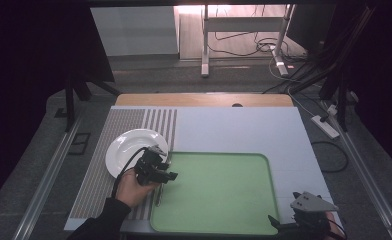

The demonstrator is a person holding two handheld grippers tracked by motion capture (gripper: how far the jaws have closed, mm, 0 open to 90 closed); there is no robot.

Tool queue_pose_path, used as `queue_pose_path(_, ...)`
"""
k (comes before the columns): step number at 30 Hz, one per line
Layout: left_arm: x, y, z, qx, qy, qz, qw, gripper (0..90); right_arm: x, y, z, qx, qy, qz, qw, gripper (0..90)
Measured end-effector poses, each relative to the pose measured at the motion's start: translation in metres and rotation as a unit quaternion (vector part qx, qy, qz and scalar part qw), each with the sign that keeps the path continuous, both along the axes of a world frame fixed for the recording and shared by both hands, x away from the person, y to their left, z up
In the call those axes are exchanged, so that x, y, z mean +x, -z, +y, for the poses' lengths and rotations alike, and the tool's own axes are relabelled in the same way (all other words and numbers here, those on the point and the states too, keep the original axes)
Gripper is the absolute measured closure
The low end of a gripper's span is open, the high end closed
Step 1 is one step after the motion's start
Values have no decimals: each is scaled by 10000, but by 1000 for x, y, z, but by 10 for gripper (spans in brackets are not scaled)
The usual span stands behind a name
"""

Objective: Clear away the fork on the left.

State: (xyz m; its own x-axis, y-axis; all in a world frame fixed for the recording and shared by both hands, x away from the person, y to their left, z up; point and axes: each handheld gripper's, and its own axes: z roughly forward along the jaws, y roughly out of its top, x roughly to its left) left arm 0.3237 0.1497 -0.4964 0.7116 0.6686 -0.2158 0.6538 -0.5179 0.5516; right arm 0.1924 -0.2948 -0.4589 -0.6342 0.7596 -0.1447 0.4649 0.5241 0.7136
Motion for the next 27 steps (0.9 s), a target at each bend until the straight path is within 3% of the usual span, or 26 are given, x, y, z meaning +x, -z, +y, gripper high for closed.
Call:
queue_pose_path(8, -4, -6, 10, -375, -18, -47, 9993, 208, 0, 0, 0, 4, -2, -1, 10000, 0)
queue_pose_path(14, -7, -7, 15, -307, -4, -139, 9994, 119, 0, 0, 0, -2, 4, -6, 10000, 0)
queue_pose_path(19, -9, -7, 19, -385, -7, -179, 9991, 72, 0, 0, 0, -4, 7, -3, 10000, 0)
queue_pose_path(27, -14, -9, 27, -562, 29, -407, 9976, 21, 0, 0, 0, 19, 16, -22, 10000, 0)
